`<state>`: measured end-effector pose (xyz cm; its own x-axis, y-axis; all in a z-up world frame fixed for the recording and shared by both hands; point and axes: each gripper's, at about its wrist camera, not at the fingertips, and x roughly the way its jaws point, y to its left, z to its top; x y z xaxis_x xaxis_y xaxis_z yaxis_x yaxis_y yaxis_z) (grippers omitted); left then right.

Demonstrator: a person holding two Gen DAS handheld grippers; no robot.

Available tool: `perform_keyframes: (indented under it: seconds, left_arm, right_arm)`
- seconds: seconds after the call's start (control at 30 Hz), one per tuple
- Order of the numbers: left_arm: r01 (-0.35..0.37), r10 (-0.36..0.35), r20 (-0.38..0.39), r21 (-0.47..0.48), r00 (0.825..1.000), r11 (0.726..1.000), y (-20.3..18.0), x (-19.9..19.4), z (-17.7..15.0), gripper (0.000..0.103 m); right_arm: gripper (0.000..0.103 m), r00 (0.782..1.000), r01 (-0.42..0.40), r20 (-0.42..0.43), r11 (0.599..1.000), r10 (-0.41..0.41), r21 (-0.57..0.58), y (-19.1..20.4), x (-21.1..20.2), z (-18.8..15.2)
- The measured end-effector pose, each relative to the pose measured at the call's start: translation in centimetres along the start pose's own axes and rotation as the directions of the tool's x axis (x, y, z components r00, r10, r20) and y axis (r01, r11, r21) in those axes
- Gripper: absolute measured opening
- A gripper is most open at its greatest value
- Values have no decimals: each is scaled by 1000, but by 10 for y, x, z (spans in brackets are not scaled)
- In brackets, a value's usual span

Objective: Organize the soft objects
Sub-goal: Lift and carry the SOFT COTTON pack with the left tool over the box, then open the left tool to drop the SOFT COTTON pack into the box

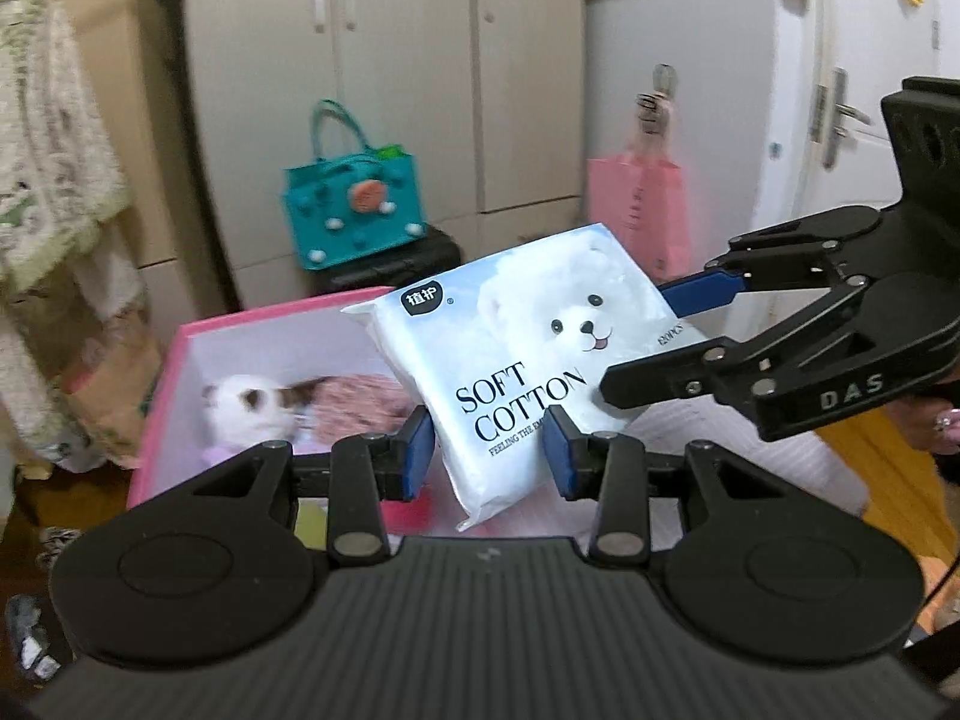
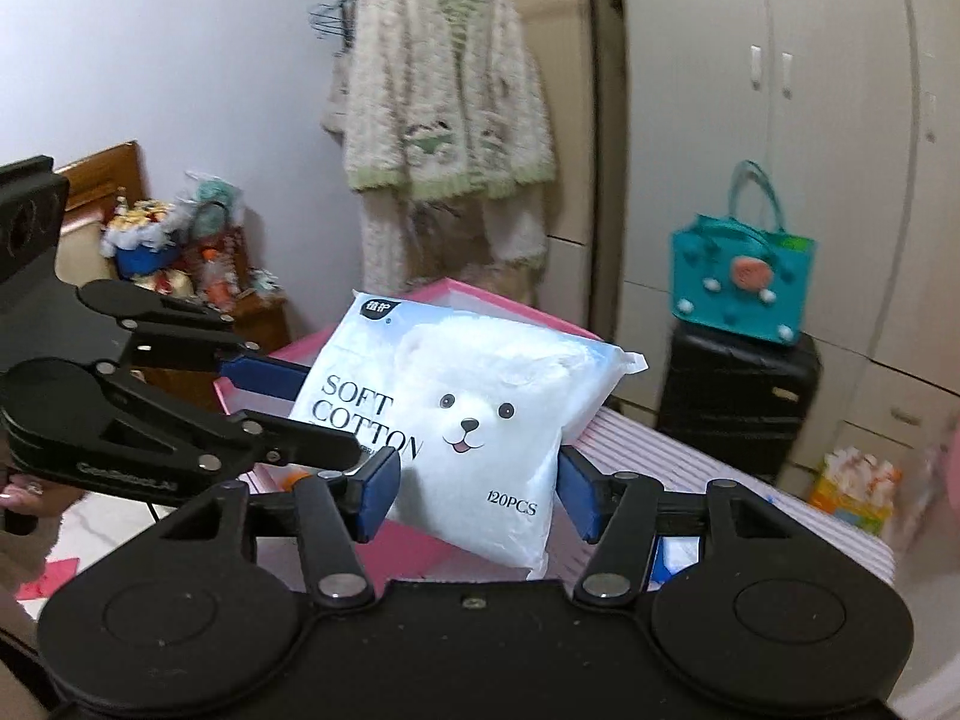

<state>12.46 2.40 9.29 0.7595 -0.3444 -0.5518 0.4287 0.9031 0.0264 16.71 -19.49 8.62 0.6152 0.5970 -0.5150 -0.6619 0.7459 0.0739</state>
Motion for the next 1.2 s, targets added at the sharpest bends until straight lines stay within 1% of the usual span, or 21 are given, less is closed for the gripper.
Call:
perform_keyframes:
  seconds: [0.1,0.23,0.3,0.4,0.47,0.57,0.67,0.77,0.87,1.0,1.03,1.07,1.13,1.2]
  left_arm:
    - [-30,30,-2,-39,1000,999,26,-2,5,38]
    - [-86,82,-43,-97,996,992,62,0,8,38]
    - [-113,105,-75,-104,992,988,75,3,6,38]
    - [-148,135,-129,-100,982,984,90,11,1,38]
    - [-157,138,-172,-103,975,982,102,19,-1,38]
    - [-159,132,-238,-99,962,982,115,32,-4,38]
    - [-146,119,-298,-72,947,987,118,43,-10,38]
    - [-136,110,-346,-51,932,989,115,53,-16,38]
    - [-134,113,-372,-32,921,990,114,60,-20,38]
    - [-133,115,-387,-20,915,991,114,65,-19,38]
    - [-133,115,-394,-18,912,991,114,67,-19,40]
    - [-131,115,-397,-13,911,991,114,69,-19,44]
    - [-136,123,-399,-4,909,991,113,75,-20,45]
    - [-131,123,-401,8,908,991,112,76,-20,45]
  right_arm:
    - [63,998,-55,-4,998,55,4,3,20,16]
    - [56,991,-132,-35,991,132,-1,10,49,32]
    - [52,987,-153,-60,988,152,-13,15,63,36]
    - [45,976,-191,-107,982,190,4,17,82,38]
    - [40,968,-211,-138,977,211,17,18,91,36]
    - [38,950,-241,-192,969,248,60,18,107,34]
    - [38,937,-242,-238,967,255,84,19,119,29]
    - [38,930,-229,-273,968,248,97,19,129,25]
    - [38,924,-224,-296,970,243,99,21,134,22]
    - [38,918,-224,-316,970,242,90,23,137,22]
    - [40,914,-224,-325,970,242,92,22,139,23]
    - [40,912,-214,-336,972,233,94,22,142,22]
    - [40,917,-192,-339,978,210,86,23,145,23]
    - [40,917,-197,-337,977,214,86,23,145,21]
